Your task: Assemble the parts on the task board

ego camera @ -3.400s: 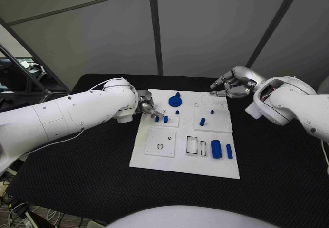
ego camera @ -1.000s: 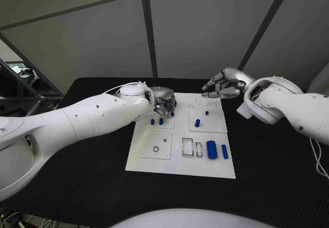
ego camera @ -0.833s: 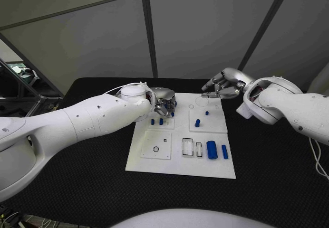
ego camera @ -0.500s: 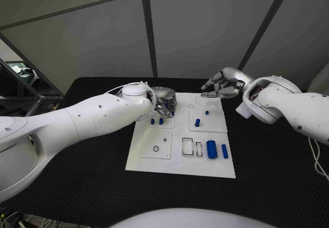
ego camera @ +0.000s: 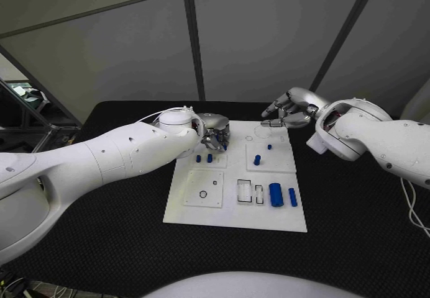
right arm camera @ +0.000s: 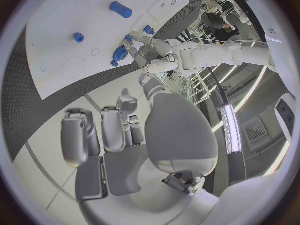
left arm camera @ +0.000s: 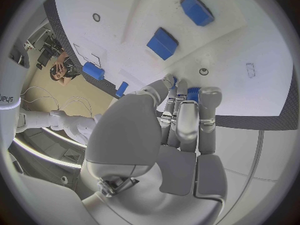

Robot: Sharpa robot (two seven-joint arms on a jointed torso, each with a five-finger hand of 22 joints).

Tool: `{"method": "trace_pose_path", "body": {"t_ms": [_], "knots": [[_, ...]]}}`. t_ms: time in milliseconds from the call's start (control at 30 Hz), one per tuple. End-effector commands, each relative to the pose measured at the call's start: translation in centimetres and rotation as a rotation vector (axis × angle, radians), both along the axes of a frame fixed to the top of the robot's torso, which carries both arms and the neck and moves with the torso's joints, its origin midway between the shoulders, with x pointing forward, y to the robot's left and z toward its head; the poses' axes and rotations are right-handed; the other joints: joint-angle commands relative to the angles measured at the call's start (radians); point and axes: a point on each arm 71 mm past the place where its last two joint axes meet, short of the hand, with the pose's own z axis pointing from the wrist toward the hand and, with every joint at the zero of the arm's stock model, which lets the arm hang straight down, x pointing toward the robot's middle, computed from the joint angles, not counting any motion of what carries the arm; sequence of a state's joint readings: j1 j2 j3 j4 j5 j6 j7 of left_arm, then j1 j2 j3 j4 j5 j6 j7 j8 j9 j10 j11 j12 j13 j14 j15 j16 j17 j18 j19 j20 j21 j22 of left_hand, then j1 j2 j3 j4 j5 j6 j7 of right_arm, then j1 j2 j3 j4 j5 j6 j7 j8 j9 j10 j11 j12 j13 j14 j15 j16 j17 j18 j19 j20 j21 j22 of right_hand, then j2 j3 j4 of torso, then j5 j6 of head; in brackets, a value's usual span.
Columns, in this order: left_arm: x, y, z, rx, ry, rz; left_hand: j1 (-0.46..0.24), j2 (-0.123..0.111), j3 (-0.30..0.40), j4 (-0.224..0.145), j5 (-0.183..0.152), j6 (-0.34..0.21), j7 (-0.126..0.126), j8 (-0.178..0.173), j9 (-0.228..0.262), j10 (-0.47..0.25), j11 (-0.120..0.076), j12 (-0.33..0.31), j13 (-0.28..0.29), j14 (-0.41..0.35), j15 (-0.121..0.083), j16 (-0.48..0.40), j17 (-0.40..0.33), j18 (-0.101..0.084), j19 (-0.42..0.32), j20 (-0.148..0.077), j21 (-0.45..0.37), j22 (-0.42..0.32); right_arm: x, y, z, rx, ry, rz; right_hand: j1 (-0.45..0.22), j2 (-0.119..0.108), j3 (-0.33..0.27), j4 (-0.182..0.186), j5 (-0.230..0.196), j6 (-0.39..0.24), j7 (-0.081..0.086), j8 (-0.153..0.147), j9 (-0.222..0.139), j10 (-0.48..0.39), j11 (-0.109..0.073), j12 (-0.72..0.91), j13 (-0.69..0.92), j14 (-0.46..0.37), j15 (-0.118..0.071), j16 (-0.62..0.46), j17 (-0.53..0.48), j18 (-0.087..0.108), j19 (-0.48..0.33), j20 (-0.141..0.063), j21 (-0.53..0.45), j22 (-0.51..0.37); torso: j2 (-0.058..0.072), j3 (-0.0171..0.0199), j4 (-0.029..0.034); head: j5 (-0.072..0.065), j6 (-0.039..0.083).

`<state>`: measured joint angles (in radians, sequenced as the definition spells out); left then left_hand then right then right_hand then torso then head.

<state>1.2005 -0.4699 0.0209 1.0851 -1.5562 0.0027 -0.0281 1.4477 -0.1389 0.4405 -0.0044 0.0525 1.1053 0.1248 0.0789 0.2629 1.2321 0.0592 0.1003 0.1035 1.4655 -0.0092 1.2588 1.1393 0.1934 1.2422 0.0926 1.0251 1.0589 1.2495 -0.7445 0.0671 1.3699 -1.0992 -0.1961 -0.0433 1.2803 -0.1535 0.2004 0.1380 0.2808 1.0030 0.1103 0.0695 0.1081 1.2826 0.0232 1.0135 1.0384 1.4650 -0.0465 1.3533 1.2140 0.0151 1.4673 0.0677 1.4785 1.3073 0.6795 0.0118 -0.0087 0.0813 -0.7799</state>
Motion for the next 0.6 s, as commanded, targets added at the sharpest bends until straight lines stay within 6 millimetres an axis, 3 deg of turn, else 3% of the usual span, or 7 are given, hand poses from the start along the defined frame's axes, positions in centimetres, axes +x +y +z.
{"method": "trace_pose_path", "body": {"t_ms": [33, 600], "knots": [[-0.2, -0.1, -0.3, 0.016, 0.018, -0.014, 0.002, 0.010, 0.012, -0.008, -0.002, 0.013, -0.002, 0.007, -0.001, 0.013, 0.000, 0.005, -0.002, 0.027, -0.010, 0.000, -0.008, -0.063, 0.011, -0.003, 0.016, 0.017, 0.0, 0.1, 0.1, -0.002, -0.003, 0.008, -0.011, 0.002, 0.007, 0.000, 0.006, 0.006, -0.004, -0.003, 0.001, 0.008, -0.002, 0.005, 0.005, 0.029, -0.006, -0.004, 0.003, 0.018, 0.026, -0.008, -0.002, 0.135, 0.000, 0.0002, 0.0008, -0.001, 0.000], [-0.6, 0.6, 0.9, -0.077, -0.053, -0.010, -0.015, 0.012, 0.031, -0.026, 0.000, 0.035, -0.002, 0.008, -0.005, 0.032, -0.004, 0.003, -0.007, 0.024, -0.014, -0.014, -0.043, -0.070, 0.025, -0.007, 0.058, 0.057, 0.1, -0.3, 0.1, -0.004, -0.006, -0.003, -0.011, 0.002, 0.007, 0.000, 0.006, 0.006, -0.004, -0.003, 0.001, 0.008, -0.002, 0.005, 0.005, 0.029, -0.006, -0.004, 0.003, 0.018, 0.026, -0.008, -0.002, 0.135, -0.002, -0.0001, 0.0026, -0.001, 0.008]]}}
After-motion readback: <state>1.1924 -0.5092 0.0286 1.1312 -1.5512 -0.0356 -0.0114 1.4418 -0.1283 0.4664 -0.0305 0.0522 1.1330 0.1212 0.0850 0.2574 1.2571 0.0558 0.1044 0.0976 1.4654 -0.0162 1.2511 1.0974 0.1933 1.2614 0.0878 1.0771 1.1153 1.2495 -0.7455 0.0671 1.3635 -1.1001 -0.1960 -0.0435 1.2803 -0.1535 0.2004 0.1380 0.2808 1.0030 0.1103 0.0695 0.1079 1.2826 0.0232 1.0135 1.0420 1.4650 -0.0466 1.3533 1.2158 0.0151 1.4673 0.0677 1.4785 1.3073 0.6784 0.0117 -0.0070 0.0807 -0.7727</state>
